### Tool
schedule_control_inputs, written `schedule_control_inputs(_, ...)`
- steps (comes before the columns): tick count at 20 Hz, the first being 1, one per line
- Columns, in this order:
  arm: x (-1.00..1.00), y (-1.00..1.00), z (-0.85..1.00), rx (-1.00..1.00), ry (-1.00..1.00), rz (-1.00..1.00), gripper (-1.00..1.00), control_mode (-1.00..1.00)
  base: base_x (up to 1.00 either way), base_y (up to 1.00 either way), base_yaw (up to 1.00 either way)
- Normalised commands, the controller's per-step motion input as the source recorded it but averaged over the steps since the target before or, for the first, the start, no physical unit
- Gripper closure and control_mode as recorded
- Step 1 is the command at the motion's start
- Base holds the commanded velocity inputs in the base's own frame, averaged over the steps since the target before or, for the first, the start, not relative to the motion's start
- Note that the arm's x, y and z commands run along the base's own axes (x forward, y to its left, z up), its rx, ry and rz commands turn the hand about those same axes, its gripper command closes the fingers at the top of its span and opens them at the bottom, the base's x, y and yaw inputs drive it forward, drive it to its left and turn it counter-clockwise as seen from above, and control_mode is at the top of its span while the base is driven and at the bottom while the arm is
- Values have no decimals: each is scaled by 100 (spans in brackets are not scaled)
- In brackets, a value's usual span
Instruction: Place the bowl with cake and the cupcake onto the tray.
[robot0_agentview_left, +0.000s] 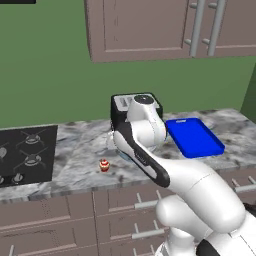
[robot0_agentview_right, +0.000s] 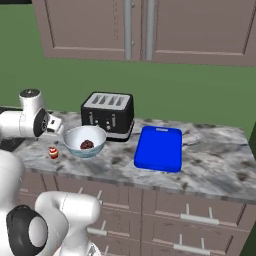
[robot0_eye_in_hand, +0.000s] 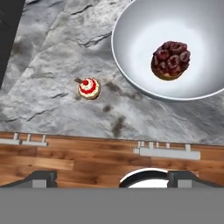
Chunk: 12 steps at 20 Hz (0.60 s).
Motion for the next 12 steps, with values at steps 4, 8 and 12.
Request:
schedule_control_inputs(4,0,29,-34,1,1,0,-100,-100,0,0,0)
schedule_control_inputs(8,0,26,-38,2,1,0,-100,-100,0,0,0)
schedule_control_inputs(12,0,12,-35,0,0,0,-100,-100,0,0,0)
